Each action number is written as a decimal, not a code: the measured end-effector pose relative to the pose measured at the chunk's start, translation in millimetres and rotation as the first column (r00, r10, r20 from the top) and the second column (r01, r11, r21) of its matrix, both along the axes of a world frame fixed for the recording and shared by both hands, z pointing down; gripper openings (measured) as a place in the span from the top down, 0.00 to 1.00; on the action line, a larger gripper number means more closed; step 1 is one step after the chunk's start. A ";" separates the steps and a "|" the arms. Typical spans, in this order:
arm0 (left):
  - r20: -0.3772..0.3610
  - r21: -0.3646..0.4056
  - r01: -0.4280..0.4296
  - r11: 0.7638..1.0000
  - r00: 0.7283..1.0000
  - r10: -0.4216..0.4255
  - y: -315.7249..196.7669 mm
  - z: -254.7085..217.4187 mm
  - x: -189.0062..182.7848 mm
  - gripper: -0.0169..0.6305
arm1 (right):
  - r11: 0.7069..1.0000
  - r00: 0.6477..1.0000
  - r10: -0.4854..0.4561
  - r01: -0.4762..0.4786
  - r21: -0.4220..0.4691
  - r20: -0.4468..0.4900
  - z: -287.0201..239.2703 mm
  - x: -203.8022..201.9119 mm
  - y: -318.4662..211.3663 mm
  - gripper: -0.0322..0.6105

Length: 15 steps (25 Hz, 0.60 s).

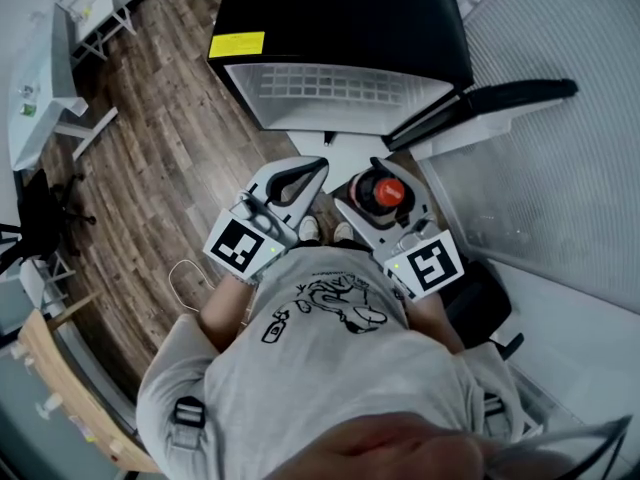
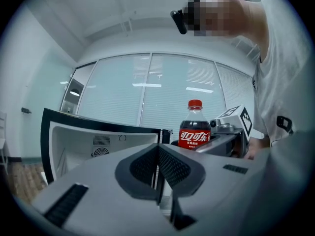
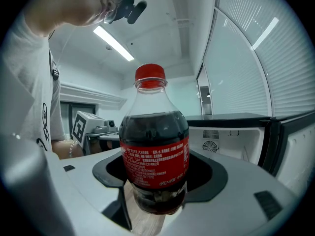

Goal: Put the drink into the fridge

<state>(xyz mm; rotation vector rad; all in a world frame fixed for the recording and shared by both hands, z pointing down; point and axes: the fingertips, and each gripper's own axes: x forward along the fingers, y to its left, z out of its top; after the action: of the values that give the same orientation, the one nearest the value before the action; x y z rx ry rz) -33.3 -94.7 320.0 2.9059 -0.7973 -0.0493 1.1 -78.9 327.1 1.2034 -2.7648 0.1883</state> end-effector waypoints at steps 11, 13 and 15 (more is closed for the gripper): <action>0.065 0.025 -0.049 0.999 0.997 0.047 -17.9 21.7 13.1 0.97 | 0.998 0.999 -0.052 0.051 -0.033 -0.012 8.2 11.6 -14.7 0.45; 0.086 0.028 -0.063 0.998 0.994 0.061 -20.5 29.0 16.2 0.97 | 0.997 0.998 -0.059 0.059 -0.040 -0.012 11.0 13.2 -17.5 0.45; 0.106 0.038 -0.081 0.996 0.991 0.077 -21.9 35.8 20.7 0.97 | 0.997 0.998 -0.068 0.067 -0.046 -0.013 14.4 14.7 -19.4 0.45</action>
<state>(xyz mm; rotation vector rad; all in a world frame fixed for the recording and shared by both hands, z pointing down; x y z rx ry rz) -12.6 -116.6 355.8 2.9977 -0.7035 0.0949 15.7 -98.4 341.6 1.0945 -2.7686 0.2334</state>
